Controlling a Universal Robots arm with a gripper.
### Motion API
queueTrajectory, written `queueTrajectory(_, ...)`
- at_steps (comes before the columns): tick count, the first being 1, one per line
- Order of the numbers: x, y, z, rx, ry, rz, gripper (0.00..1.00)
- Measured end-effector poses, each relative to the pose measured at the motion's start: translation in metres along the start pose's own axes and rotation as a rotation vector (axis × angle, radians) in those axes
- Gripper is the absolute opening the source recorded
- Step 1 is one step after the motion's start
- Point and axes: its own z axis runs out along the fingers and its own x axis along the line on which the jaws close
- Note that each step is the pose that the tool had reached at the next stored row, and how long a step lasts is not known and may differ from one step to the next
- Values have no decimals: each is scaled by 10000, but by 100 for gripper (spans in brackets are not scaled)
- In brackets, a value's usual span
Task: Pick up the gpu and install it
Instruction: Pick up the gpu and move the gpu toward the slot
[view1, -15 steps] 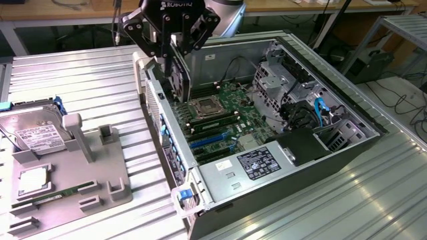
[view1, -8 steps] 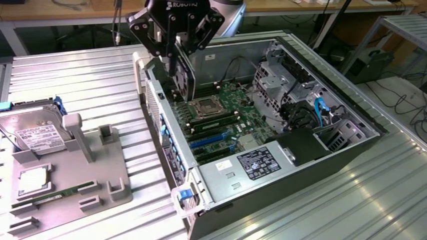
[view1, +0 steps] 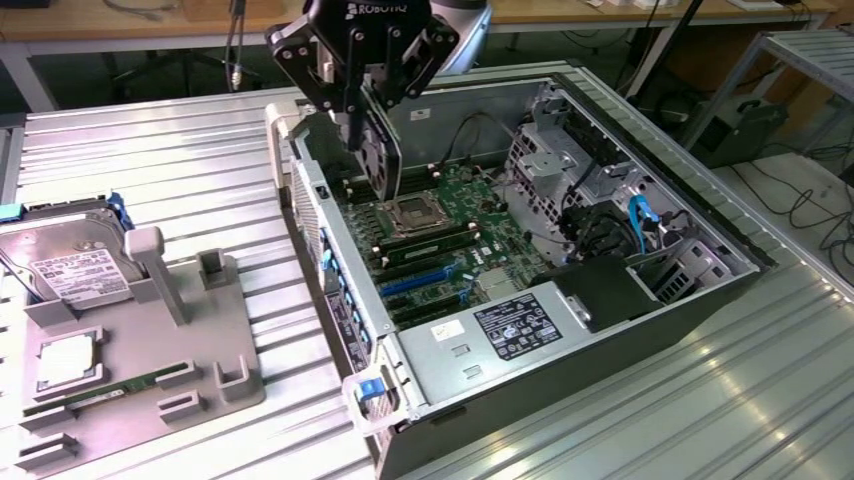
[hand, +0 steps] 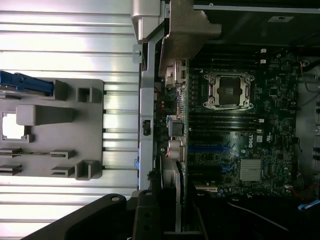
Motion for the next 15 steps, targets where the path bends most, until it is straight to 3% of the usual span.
queueTrajectory(15,-122,-5,20,-1,-1,0,28)
